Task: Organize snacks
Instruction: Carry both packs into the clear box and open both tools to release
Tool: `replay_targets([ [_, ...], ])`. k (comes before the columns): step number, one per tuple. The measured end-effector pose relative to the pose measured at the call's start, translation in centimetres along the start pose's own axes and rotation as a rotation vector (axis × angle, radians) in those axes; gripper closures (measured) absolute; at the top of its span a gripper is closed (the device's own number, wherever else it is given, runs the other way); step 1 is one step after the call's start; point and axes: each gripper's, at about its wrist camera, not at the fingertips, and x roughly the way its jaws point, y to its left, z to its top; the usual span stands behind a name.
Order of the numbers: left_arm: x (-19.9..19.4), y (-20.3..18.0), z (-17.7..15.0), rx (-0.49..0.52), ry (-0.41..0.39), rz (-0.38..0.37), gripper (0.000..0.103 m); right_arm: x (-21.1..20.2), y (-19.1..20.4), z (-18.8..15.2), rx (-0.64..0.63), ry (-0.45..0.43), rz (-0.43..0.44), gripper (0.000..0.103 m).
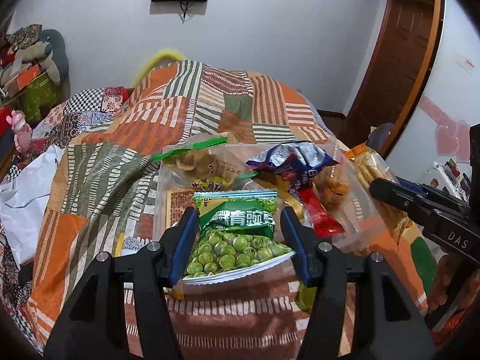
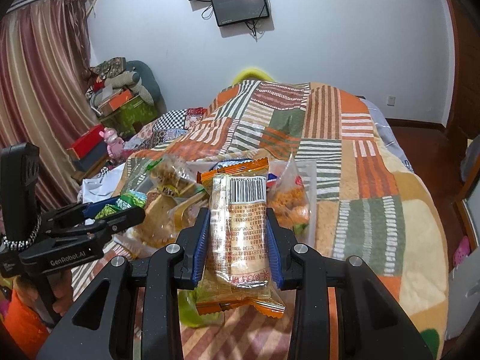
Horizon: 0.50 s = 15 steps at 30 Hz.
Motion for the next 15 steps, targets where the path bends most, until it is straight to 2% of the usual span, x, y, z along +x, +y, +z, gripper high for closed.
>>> replay_targets([
  [15,2.8,0.0,0.9,-0.013,0.025,0.008,0.046,2.7,-0.1,1.0,0.006,0.019,-0.031,0.071],
])
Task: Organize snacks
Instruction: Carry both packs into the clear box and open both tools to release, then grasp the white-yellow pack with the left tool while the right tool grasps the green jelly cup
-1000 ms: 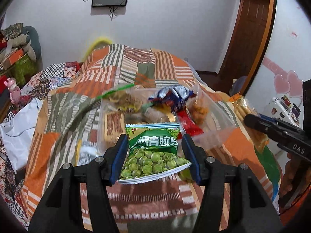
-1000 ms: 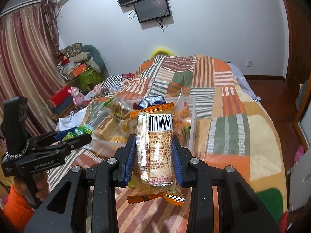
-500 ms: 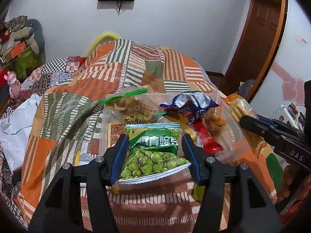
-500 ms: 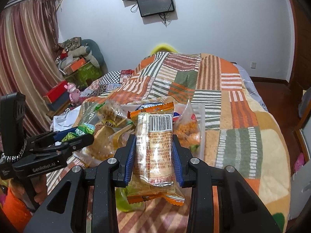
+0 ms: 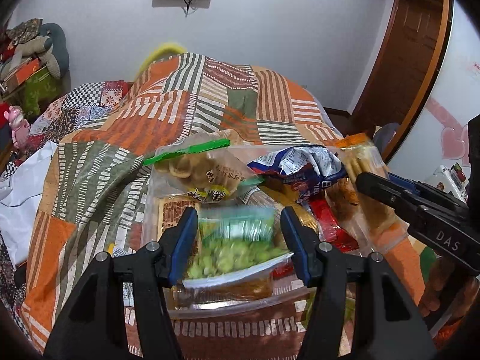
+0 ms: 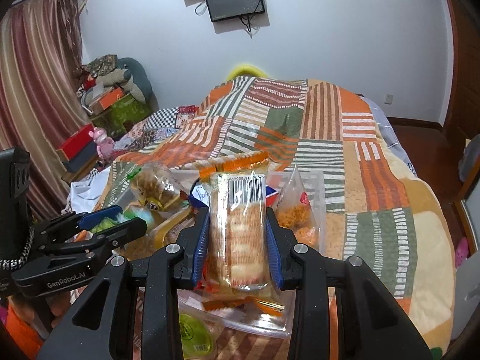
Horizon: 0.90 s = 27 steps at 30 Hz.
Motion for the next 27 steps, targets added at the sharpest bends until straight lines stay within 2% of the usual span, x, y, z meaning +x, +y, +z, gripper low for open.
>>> replay_targets([
  [6,-0.9,-0.2,-0.1,0.004,-0.007,-0.006,0.045,-0.4,-0.1,0.0,0.003,0.014,0.003,0.069],
  [9,-1.7,-0.3,-0.2,0.008,-0.015,-0.006,0.045,-1.0,0.0,0.0,0.0,0.008,0.006,0.061],
  [14,-3.7,0.0,-0.1,0.013,-0.04,0.004,0.045,-2.6,0.5,-0.1,-0.012,-0.018,0.004,0.057],
  [23,-7.3,2.1,-0.6,0.014,-0.067,0.067,0.031,-4.8,1.6,-1.0,-0.038,-0.03,0.029,0.05],
  [27,-7.9,3.8,-1.5,-0.007,-0.045,0.101,0.03,-5.4,2.3,-1.8,-0.045,-0.028,0.04,0.046],
])
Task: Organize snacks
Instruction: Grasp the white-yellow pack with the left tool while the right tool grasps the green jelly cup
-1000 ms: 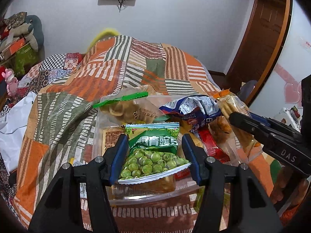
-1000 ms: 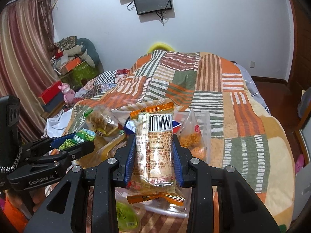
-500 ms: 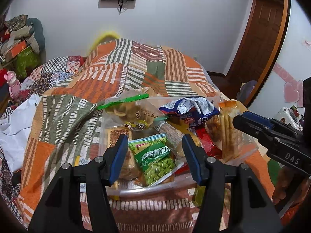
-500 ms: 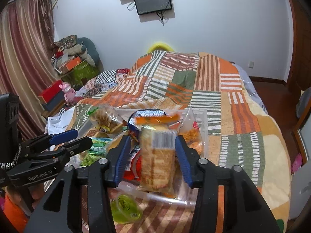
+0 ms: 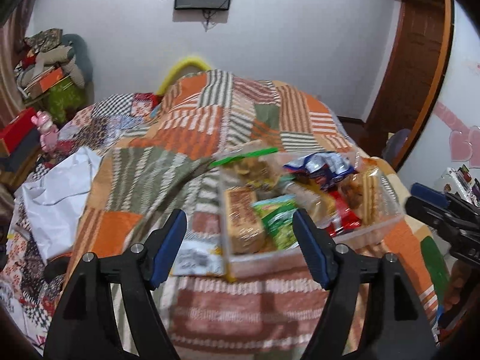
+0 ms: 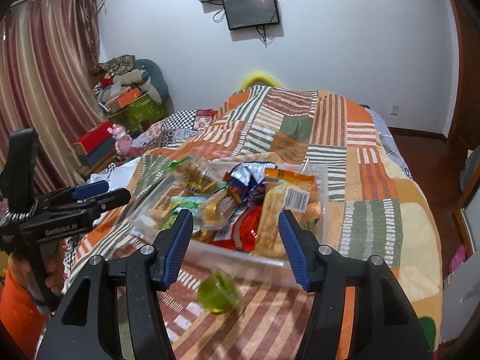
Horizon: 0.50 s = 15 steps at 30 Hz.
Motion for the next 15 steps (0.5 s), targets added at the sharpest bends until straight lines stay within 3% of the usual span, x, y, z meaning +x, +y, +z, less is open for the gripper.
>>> replay_targets([
  [8,0.4,3.7,-2.5,-0.032,0.065,0.074,0.03,0.3,1.0,-1.9,-0.021,0.046,0.022,0.044],
  [15,3.1,6.2,-4.1,-0.065,0.139,0.106,0.03,1.9,1.3,-4.2,-0.024,0.125,0.031,0.044],
])
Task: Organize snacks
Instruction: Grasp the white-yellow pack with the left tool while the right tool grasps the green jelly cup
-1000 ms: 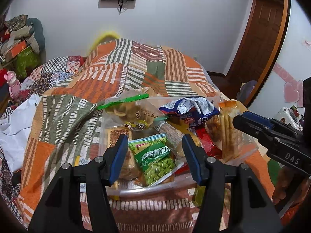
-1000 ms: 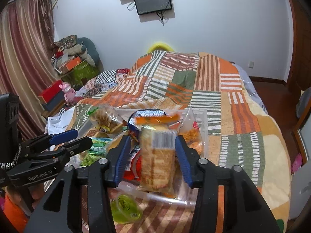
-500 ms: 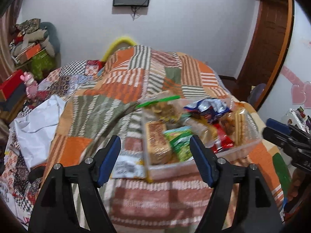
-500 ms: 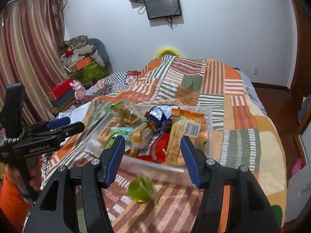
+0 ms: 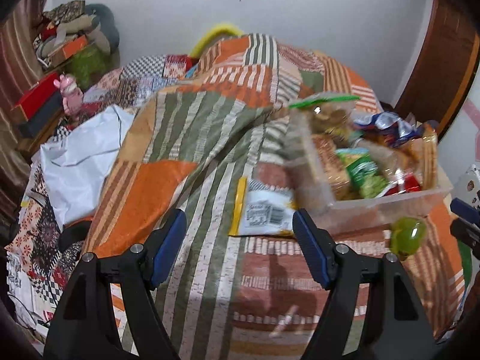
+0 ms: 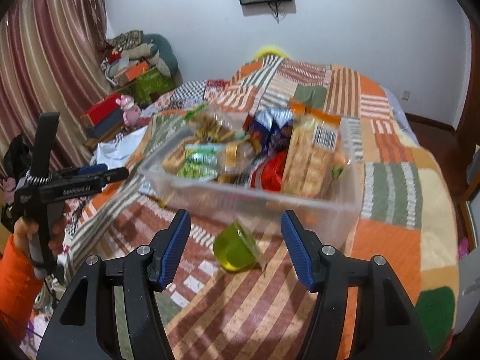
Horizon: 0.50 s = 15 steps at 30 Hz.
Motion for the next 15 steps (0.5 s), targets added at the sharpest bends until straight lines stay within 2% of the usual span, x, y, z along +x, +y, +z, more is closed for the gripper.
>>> replay_targets([
  [4,2.0,0.3,0.1,-0.001,0.031,-0.003,0.03,1.0,-0.1,-0.8,-0.004,0.041,0.001,0.044],
  [15,6.4,-0.6,0.8,0.002,0.08,-0.072,0.03,3.6,0.1,-1.9,0.0,0.121,0.019,0.044],
])
